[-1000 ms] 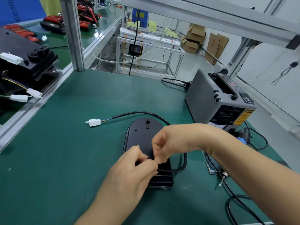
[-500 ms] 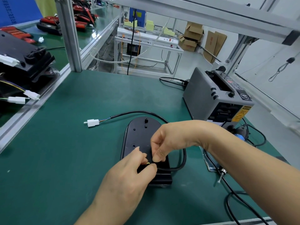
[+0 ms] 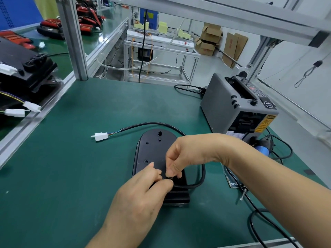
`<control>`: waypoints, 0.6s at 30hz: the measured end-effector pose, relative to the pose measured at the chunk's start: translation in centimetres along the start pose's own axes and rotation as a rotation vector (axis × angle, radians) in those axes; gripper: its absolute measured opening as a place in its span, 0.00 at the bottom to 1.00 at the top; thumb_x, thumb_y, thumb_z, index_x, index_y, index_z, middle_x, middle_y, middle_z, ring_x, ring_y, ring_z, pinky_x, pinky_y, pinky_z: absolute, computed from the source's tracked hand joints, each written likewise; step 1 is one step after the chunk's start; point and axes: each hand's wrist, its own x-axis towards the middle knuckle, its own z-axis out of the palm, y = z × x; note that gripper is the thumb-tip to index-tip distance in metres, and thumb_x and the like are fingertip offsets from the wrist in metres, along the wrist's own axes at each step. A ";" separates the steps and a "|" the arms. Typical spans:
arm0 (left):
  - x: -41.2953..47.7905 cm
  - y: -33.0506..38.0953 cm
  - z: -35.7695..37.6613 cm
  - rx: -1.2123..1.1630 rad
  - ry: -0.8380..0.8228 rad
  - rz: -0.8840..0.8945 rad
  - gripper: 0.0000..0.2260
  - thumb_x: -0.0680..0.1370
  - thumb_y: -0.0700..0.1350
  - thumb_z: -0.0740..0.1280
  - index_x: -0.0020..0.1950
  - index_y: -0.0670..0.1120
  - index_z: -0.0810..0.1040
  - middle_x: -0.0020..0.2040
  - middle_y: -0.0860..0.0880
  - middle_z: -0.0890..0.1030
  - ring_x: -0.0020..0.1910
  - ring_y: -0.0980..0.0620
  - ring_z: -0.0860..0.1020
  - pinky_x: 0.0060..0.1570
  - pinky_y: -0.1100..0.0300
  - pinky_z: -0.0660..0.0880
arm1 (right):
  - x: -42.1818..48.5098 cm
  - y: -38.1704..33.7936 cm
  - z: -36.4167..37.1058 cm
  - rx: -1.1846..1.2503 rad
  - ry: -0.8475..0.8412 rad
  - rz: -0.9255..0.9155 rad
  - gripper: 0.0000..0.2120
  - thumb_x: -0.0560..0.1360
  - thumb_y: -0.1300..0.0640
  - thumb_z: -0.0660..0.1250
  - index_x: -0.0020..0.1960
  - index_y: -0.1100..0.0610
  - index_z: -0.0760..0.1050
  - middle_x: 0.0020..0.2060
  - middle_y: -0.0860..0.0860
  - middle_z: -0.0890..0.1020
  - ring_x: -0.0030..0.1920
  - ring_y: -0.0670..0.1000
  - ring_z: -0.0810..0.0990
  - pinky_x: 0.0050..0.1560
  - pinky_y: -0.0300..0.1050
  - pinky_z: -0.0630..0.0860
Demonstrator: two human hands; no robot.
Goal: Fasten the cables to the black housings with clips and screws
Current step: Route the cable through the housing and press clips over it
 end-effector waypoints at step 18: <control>0.0 0.2 0.3 -0.009 0.040 -0.003 0.11 0.75 0.44 0.63 0.39 0.44 0.83 0.36 0.49 0.76 0.44 0.48 0.82 0.45 0.47 0.81 | -4.7 7.3 0.4 0.416 0.742 0.211 0.06 0.75 0.55 0.67 0.41 0.56 0.78 0.33 0.48 0.80 0.31 0.47 0.76 0.35 0.42 0.75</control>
